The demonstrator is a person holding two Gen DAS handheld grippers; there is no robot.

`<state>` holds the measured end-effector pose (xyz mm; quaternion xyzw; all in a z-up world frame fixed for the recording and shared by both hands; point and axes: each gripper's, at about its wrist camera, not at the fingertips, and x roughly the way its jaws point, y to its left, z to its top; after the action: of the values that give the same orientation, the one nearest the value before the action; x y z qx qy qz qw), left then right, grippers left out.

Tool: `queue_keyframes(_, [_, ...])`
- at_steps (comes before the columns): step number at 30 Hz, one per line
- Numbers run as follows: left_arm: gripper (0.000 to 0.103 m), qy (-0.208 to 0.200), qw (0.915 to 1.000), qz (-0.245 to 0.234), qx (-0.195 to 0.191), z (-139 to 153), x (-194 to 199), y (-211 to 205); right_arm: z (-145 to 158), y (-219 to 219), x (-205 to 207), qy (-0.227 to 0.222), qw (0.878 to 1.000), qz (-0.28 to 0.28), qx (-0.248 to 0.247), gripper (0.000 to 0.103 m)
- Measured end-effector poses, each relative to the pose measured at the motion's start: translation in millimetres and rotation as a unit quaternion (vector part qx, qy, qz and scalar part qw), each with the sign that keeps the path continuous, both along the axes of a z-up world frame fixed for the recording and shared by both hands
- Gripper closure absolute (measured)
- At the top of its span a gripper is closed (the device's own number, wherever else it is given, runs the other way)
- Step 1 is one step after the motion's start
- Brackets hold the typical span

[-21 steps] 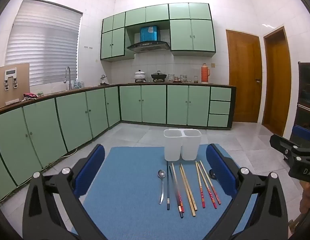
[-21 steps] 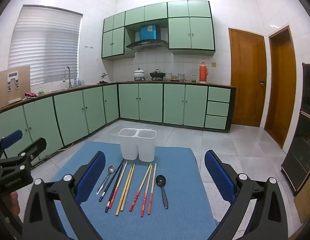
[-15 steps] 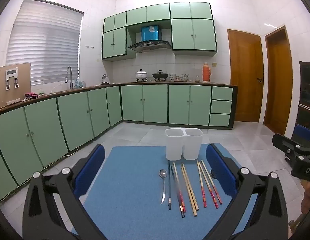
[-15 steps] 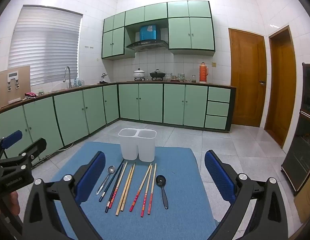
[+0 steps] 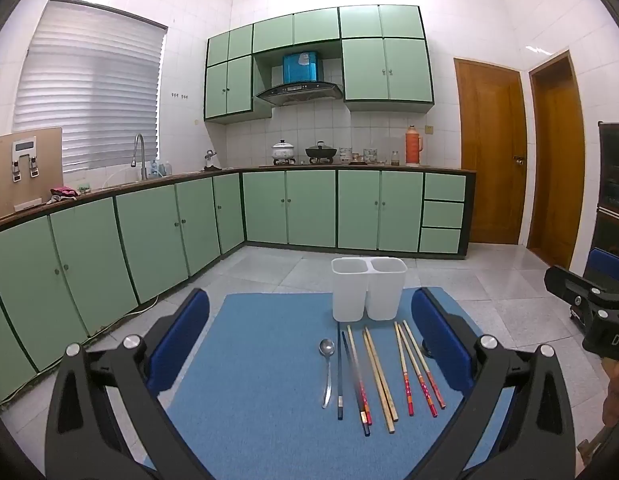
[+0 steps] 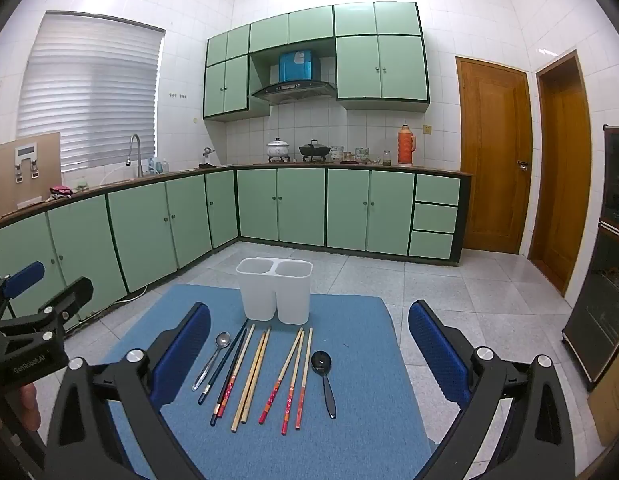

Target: Organize utensils

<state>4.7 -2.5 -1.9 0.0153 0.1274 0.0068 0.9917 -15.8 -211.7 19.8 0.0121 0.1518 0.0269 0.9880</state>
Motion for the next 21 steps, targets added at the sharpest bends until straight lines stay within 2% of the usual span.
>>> queue_keyframes(21, [0.005, -0.004, 1.0000, 0.001, 0.002, 4.0, -1.7, -1.6, 0.3, 0.6, -0.1, -0.001, 1.000, 0.001, 0.000, 0.006])
